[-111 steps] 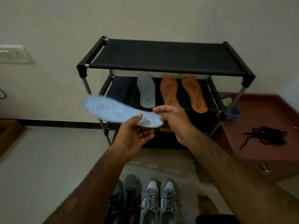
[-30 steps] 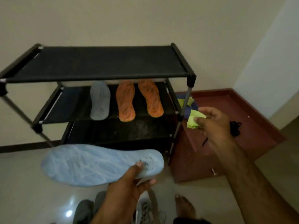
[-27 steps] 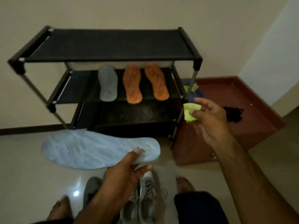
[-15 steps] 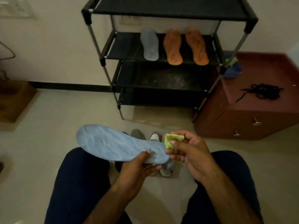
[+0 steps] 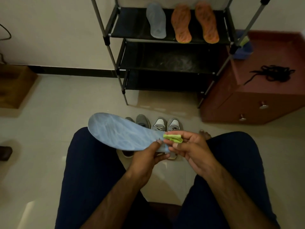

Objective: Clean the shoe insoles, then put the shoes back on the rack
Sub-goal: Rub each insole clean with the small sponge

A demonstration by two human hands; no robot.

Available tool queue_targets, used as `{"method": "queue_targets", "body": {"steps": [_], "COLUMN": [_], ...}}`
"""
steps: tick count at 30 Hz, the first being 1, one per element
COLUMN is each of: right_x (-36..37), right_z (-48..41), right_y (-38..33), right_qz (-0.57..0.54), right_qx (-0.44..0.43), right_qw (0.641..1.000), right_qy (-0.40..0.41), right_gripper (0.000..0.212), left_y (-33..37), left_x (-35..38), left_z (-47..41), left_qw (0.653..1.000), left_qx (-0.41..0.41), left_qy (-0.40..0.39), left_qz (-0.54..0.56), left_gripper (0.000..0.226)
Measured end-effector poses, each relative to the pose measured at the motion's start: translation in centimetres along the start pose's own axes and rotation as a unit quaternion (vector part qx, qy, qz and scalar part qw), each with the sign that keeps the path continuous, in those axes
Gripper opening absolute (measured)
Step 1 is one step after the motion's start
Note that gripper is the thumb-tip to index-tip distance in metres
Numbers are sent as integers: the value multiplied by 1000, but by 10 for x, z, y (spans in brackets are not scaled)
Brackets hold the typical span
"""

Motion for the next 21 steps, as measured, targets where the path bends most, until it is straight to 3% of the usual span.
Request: {"method": "queue_targets", "body": {"steps": [7,13,18,21], "right_x": [-8,-25,-31,-24], "right_z": [0,4,2,1], "right_y": [-2,-17,-15,-12], "right_qz": [65,134,129,86], "right_qx": [-6,-81,-78,-64], "right_qw": [997,980,980,989], "right_qy": [42,122,131,98], "right_gripper": [21,11,10,24], "left_y": [2,12,13,14], "left_x": [-2,-2,-4,-2], "left_z": [5,7,4,5], "left_qw": [1000,998,998,998], "left_qx": [15,45,47,47], "left_qy": [6,30,42,37], "left_qz": [-7,14,16,7], "left_gripper": [33,33,37,35]}}
Point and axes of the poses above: each hand's wrist, its own z-axis away from the middle knuckle, its own x-axis out of the palm, y = z × x, the point moved 10 cm from there along -z, towards the middle knuckle, and after that the axes turned 3 degrees about -y, right-handed, at the moved point
